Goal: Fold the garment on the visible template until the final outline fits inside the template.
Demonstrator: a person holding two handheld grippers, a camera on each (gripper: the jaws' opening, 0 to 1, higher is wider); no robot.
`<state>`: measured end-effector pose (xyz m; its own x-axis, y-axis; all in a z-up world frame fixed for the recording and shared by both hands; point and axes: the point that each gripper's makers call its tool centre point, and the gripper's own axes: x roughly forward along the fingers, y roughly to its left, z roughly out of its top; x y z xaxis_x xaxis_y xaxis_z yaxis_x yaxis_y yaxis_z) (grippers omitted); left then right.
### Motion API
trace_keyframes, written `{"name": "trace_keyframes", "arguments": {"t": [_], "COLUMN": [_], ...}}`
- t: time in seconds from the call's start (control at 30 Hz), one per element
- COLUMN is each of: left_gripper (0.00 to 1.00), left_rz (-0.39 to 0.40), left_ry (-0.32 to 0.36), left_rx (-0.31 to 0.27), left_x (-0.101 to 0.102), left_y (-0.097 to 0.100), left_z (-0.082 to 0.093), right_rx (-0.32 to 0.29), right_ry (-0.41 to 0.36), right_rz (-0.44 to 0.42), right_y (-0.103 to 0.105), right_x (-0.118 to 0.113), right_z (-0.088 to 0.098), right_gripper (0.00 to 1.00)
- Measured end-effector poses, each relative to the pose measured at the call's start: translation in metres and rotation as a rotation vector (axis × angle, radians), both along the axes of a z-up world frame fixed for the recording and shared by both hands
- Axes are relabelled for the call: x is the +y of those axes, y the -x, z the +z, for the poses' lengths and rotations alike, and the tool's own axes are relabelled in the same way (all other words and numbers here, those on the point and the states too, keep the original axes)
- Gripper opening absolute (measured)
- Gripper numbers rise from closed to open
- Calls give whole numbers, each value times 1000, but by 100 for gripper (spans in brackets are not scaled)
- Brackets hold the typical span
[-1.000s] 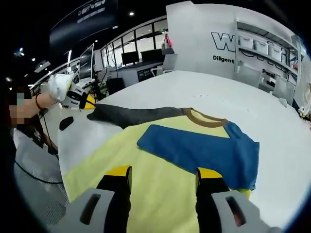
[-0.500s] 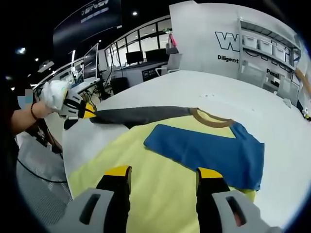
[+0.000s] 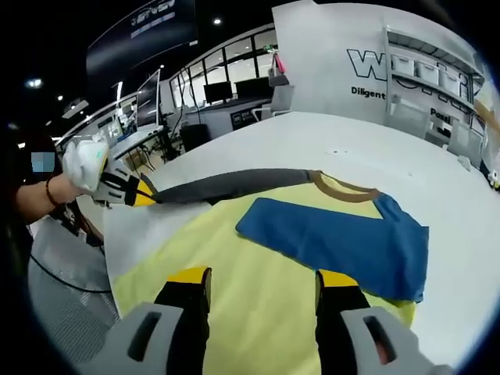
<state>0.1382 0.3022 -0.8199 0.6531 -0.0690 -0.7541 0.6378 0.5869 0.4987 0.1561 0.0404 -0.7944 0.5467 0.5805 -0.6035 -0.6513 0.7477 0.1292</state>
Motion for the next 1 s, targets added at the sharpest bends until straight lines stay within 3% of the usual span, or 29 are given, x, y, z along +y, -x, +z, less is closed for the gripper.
{"name": "trace_keyframes", "arguments": {"t": [0.43, 0.67, 0.9, 1.0], "left_gripper": [3, 3, 6, 11], "left_rz": [-5, 14, 21, 25], "left_ry": [30, 59, 152, 238], "left_rx": [93, 116, 172, 201], "left_x": [-15, -16, -17, -23], "left_y": [13, 12, 16, 20], "left_z": [-25, -27, -23, -15], "right_rx": [2, 8, 13, 14], "right_ry": [-5, -7, -12, -21], "right_rz": [0, -3, 0, -5], "right_y": [0, 1, 2, 3], "right_x": [-1, -1, 2, 2], "right_z": [0, -1, -2, -1], "right_gripper": [51, 51, 51, 51]}}
